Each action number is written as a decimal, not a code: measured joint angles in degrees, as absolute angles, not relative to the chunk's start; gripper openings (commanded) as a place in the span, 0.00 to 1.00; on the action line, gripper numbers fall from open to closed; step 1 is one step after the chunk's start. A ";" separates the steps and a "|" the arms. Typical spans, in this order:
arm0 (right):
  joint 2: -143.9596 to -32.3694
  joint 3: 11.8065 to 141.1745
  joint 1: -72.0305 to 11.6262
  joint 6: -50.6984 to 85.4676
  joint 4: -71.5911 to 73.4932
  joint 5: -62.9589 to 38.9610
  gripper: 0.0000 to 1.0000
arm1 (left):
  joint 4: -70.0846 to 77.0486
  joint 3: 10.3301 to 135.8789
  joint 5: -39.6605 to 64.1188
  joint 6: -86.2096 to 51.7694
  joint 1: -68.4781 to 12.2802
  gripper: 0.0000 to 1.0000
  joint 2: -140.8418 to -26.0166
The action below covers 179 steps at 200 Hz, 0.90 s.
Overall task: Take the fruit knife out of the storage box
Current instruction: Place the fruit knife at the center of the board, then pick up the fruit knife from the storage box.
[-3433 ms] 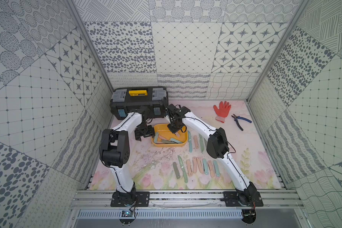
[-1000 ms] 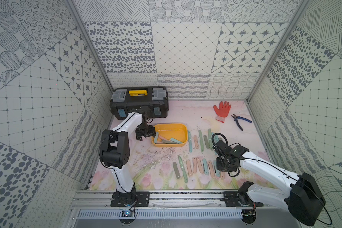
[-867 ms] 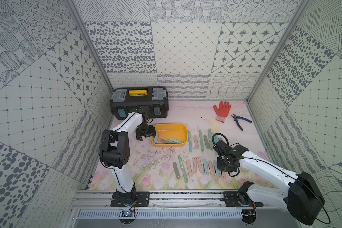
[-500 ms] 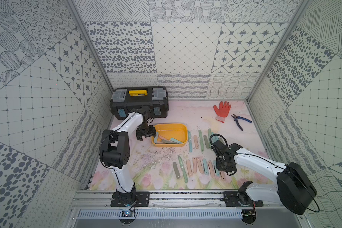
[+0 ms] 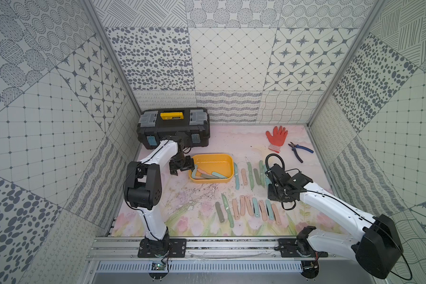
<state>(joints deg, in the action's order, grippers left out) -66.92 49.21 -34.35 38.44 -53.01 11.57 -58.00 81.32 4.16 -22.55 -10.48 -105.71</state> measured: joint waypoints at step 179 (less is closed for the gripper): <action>-107.81 99.88 -44.51 1.61 -42.22 -11.03 0.71 | -58.02 81.32 4.56 -22.52 -10.48 0.81 -105.73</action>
<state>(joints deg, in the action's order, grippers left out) -107.81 99.88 -44.51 1.61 -42.22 -11.03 -58.02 81.32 4.56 -22.52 -10.48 -105.73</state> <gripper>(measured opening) 0.707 0.812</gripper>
